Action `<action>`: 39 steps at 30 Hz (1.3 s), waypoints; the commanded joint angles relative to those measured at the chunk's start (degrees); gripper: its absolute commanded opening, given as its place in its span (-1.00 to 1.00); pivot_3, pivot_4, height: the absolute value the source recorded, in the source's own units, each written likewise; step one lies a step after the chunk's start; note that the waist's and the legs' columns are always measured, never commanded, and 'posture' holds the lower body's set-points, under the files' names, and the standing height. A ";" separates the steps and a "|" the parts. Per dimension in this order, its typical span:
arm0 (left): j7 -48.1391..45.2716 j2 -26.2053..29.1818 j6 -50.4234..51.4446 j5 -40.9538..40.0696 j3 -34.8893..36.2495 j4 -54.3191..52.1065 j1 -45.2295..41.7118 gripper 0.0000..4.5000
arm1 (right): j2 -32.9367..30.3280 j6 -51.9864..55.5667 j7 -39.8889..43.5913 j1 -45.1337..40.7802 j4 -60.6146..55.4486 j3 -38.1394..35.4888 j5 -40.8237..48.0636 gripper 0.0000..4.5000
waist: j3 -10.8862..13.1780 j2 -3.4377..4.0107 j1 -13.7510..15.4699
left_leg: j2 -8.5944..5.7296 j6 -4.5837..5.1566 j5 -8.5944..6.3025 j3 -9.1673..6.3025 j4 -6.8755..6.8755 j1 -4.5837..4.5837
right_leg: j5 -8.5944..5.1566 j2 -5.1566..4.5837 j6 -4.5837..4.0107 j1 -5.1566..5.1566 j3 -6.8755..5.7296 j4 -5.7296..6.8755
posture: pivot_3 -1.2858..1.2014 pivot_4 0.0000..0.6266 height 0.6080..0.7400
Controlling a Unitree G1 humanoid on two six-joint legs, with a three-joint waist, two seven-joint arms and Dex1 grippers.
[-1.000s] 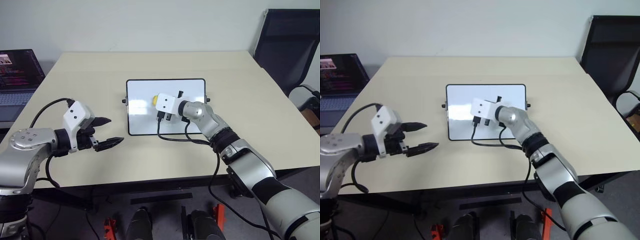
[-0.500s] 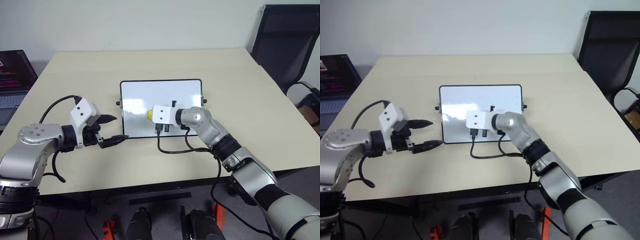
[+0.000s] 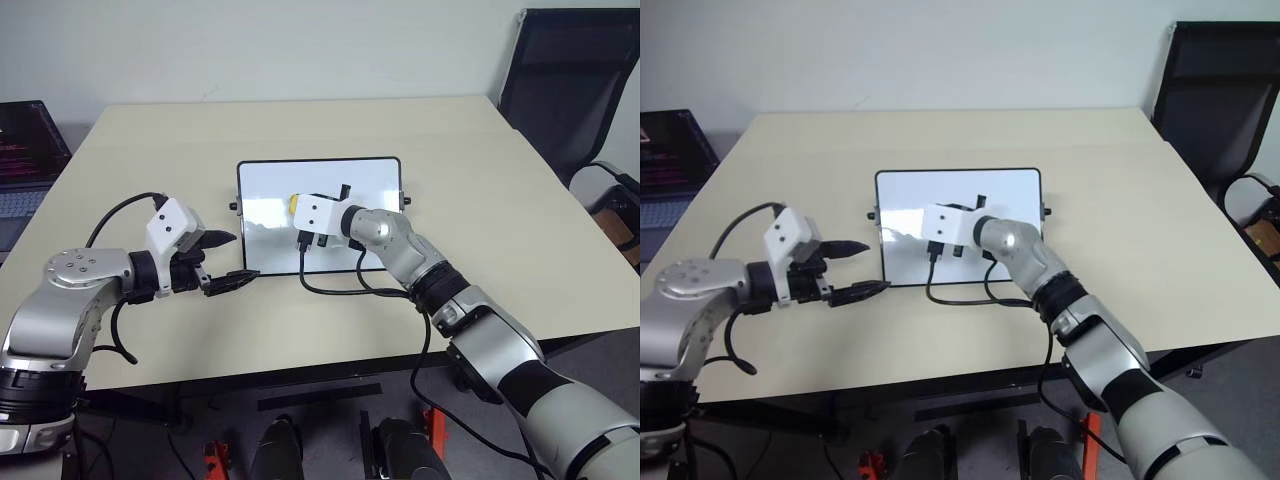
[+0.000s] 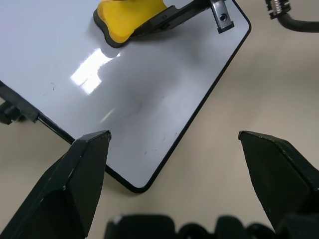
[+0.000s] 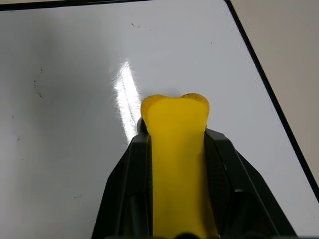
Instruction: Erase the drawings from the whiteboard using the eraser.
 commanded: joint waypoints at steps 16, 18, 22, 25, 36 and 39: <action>0.19 -3.30 -1.78 -0.57 -2.05 -3.64 -3.28 1.00 | -1.88 21.68 3.53 20.06 -39.26 -13.34 11.82 -0.53 | 0.02 -0.01 1.36 | -0.02 -0.23 -0.15 -0.01 -0.02 -0.25 | -0.18 -0.01 0.49 -0.06 -0.03 0.00 | 0.03 -0.52 1.00; -0.83 -4.43 -2.16 -0.75 -4.02 -5.03 -4.32 1.00 | -2.39 30.34 2.76 25.43 -49.61 -17.19 13.21 -0.53 | 0.02 -0.01 1.62 | -0.04 -0.36 -0.24 -0.04 -0.04 -0.31 | -0.23 -0.01 0.47 -0.08 -0.06 0.00 | 0.03 -0.52 1.00; -4.21 -6.56 -4.18 0.23 -9.66 -6.84 -6.95 1.00 | -4.38 48.92 1.73 34.61 -67.76 -22.90 13.73 -0.53 | 0.02 -0.01 1.79 | -0.08 -0.54 -0.36 -0.11 0.01 -0.44 | -0.27 -0.03 0.43 -0.11 -0.10 -0.04 | 0.03 -0.52 1.00; -5.63 -9.41 -6.16 2.11 -14.22 -5.17 -10.91 1.00 | -7.50 57.05 0.04 40.18 -76.43 -26.38 12.97 -0.53 | 0.03 -0.01 1.64 | -0.10 -0.54 -0.36 -0.13 0.03 -0.42 | -0.35 -0.03 0.51 -0.11 -0.12 -0.02 | 0.03 -0.52 1.00; -12.64 -22.81 -16.37 7.97 -24.18 12.72 -25.17 1.00 | -3.09 63.29 -10.26 44.61 -70.47 -38.68 18.34 -0.53 | 0.02 -0.01 1.22 | -0.13 -0.47 -0.32 -0.17 0.14 -0.25 | -0.35 0.00 0.59 0.05 -0.09 0.01 | 0.03 -0.52 1.00; -13.45 -25.19 -18.85 9.89 -25.30 16.50 -27.23 1.00 | -2.27 61.60 -12.67 43.04 -66.83 -40.78 19.85 -0.53 | 0.03 0.00 1.24 | -0.18 -0.46 -0.31 -0.14 0.18 -0.30 | -0.32 -0.02 0.65 0.06 -0.04 -0.01 | 0.03 -0.52 1.00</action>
